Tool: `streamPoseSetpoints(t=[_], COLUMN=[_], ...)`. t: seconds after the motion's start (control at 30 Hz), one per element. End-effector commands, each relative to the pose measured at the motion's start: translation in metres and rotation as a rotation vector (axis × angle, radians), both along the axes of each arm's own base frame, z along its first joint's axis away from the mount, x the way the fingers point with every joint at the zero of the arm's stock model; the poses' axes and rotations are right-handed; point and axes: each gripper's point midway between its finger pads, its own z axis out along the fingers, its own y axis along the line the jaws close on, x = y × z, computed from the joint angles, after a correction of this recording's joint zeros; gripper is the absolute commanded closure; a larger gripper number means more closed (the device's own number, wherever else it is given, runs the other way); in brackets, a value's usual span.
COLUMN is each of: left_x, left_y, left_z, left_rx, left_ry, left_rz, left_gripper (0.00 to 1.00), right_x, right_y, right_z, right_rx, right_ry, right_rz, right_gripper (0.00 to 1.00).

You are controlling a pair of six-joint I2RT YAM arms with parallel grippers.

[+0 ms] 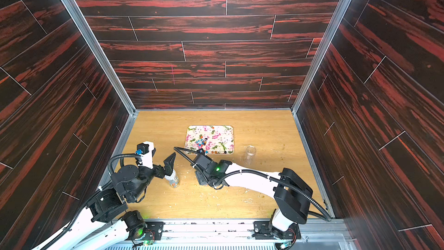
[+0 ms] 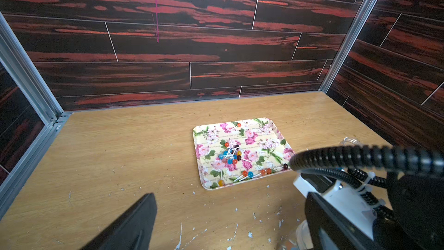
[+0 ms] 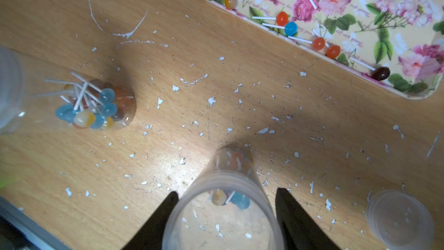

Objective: Pour the candies out of the jar
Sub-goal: Pick up the jar from the center of the board.

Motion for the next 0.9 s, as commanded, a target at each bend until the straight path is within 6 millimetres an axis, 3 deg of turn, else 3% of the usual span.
streamPoseSetpoints(t=[0.0, 0.17, 0.3, 0.5, 0.87], left_x=[0.000, 0.000, 0.001, -0.003, -0.016], left_y=[0.001, -0.004, -0.013, -0.041, -0.094], left_z=[-0.004, -0.007, -0.007, -0.013, -0.003], left_rx=[-0.006, 0.004, 0.001, 0.067, 0.077], left_ry=[0.010, 0.012, 0.001, 0.029, 0.005], left_rz=[0.004, -0.017, -0.059, -0.205, -0.551], left_gripper=[0.00, 0.00, 0.00, 0.00, 0.00], right_x=[0.003, 0.003, 0.005, 0.015, 0.042], right_y=[0.002, -0.001, -0.005, -0.021, -0.056], right_z=[-0.002, 0.002, 0.017, 0.056, 0.133], right_rx=[-0.013, -0.011, 0.001, 0.075, 0.312], right_ry=[-0.009, -0.014, -0.034, -0.064, -0.076], right_rz=[-0.021, -0.035, -0.046, -0.063, -0.063], right_gripper=[0.42, 0.46, 0.48, 0.51, 0.54])
